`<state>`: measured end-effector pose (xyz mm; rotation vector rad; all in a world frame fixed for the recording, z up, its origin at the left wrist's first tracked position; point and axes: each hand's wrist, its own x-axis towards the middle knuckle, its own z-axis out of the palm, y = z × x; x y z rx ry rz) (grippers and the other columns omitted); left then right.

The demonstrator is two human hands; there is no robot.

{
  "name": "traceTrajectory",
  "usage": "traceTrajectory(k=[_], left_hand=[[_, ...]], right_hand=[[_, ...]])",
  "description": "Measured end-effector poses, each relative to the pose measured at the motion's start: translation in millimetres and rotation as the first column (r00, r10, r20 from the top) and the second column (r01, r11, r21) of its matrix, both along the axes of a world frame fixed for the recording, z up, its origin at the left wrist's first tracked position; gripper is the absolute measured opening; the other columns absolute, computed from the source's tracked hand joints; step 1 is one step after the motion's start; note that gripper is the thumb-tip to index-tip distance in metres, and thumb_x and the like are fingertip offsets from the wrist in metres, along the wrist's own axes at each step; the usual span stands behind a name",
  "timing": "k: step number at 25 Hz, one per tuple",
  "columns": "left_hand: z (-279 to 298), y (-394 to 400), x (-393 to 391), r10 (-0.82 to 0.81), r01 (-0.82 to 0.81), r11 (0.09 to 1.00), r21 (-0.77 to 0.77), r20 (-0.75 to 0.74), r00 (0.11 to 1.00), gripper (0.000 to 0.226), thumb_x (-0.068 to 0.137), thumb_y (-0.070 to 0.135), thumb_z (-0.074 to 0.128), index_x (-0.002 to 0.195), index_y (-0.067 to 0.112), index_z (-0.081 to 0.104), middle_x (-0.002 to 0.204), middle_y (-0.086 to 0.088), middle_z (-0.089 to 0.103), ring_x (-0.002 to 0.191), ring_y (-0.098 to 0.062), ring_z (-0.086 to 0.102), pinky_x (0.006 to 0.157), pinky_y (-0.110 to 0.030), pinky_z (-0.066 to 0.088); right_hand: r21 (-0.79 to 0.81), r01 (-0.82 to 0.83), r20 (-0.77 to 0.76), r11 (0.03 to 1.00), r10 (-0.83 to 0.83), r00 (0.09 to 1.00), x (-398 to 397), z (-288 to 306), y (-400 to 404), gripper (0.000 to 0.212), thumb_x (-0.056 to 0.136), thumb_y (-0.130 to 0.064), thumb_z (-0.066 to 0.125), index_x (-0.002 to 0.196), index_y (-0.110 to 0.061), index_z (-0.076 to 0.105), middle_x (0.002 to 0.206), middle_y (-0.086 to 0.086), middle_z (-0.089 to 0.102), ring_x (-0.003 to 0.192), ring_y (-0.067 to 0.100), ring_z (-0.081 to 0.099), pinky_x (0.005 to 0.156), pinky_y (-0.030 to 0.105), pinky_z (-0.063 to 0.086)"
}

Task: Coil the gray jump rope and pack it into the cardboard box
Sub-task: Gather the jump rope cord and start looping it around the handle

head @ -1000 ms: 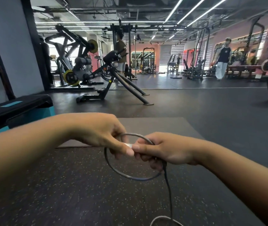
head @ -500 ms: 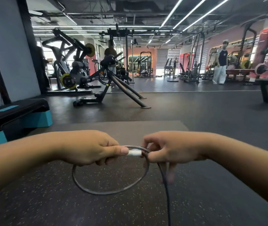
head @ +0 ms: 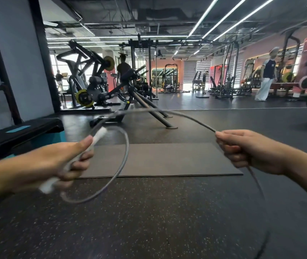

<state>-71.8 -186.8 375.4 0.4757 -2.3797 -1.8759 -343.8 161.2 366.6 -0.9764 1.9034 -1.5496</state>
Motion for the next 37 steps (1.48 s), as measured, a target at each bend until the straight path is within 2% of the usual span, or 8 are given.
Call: traceTrajectory(k=[5,13,19,23,26,28,31,37], left_hand=[[-1.2,77.6,-61.5,0.337,-0.026,0.856,0.517,-0.519,0.786,0.037,0.103,0.045,0.038,0.081,0.016,0.043,0.062,0.001,0.043,0.049,-0.015,0.047,0.051,-0.030,0.052],[-17.9,154.5,-113.4,0.615,-0.098,0.681,0.726,-0.494,0.614,0.052,0.106,0.049,0.024,0.131,0.006,0.041,0.113,0.004,0.078,0.117,-0.014,0.066,0.109,-0.043,0.046],[-49.2,162.4,-102.0,0.514,-0.117,0.723,0.681,-0.418,0.749,0.038,0.103,0.044,0.042,0.119,0.020,0.068,0.123,0.006,0.074,0.125,-0.016,0.062,0.107,-0.039,0.043],[-58.4,154.4,-82.3,0.616,-0.435,0.661,0.611,-0.112,0.780,0.045,0.089,0.031,0.071,0.128,0.016,0.056,0.132,-0.005,0.058,0.135,-0.029,0.046,0.103,-0.046,0.040],[-39.1,136.3,-61.8,0.595,-0.717,0.684,-0.133,-0.467,0.654,0.100,0.079,0.013,0.077,0.157,0.028,0.015,0.167,-0.004,0.012,0.153,-0.027,0.014,0.119,-0.044,0.021],[-21.3,123.9,-63.5,-0.053,-0.632,0.235,-0.739,-0.659,0.751,0.099,0.078,0.012,0.068,0.160,0.027,0.014,0.170,-0.002,0.002,0.156,-0.024,0.001,0.124,-0.048,0.007],[2.3,119.0,-85.4,-0.383,-0.354,-0.363,-0.862,-0.209,0.900,0.077,0.077,0.024,0.061,0.150,0.014,0.041,0.158,-0.015,0.040,0.148,-0.034,0.031,0.120,-0.057,0.021],[2.1,118.3,-87.8,-0.219,-0.072,-0.518,-0.852,0.051,0.974,0.049,0.083,0.006,0.007,0.115,0.011,0.043,0.110,-0.008,0.044,0.077,-0.021,0.036,0.067,-0.032,0.036]], right_hand=[[-0.265,-0.029,0.100,0.964,0.058,0.993,51.9,-32.4,-70.1,0.026,0.104,-0.031,0.052,0.118,-0.015,0.067,0.066,0.001,0.045,0.048,0.013,0.028,0.041,0.020,0.022],[-0.542,-0.019,0.152,0.840,0.120,0.981,117.8,-54.1,-124.8,0.036,0.082,-0.039,0.078,0.115,-0.023,0.075,0.091,-0.001,0.079,0.071,0.012,0.072,0.059,0.023,0.055],[-0.565,0.182,0.302,0.804,-0.004,0.953,119.6,-38.7,-120.8,0.032,0.103,-0.025,0.054,0.118,0.000,0.068,0.042,-0.010,0.054,0.035,-0.001,0.047,0.037,0.012,0.037],[-0.455,0.087,0.061,0.886,-0.067,0.996,89.6,-33.4,-111.3,0.032,0.107,-0.030,0.049,0.098,-0.001,0.059,0.068,0.006,0.071,0.035,0.006,0.026,0.034,0.018,0.023],[-0.144,-0.074,-0.280,0.987,0.032,0.960,73.7,-18.4,-95.0,0.026,0.107,-0.032,0.049,0.091,-0.013,0.058,0.075,0.003,0.072,0.042,0.002,0.040,0.042,0.015,0.032],[0.099,-0.123,-0.462,0.987,0.155,0.873,68.4,-10.0,-89.7,0.026,0.105,-0.033,0.053,0.091,-0.015,0.063,0.071,-0.004,0.068,0.049,-0.002,0.049,0.051,0.012,0.038],[0.275,-0.124,-0.595,0.954,0.270,0.757,66.8,1.0,-89.1,0.017,0.101,-0.021,0.063,0.084,-0.016,0.065,0.072,-0.006,0.067,0.060,-0.003,0.057,0.063,0.014,0.047],[0.310,-0.058,-0.607,0.949,0.244,0.756,60.2,-4.6,-87.5,0.012,0.090,-0.018,0.072,0.086,-0.008,0.069,0.073,0.010,0.076,0.060,0.009,0.061,0.061,0.024,0.046]])
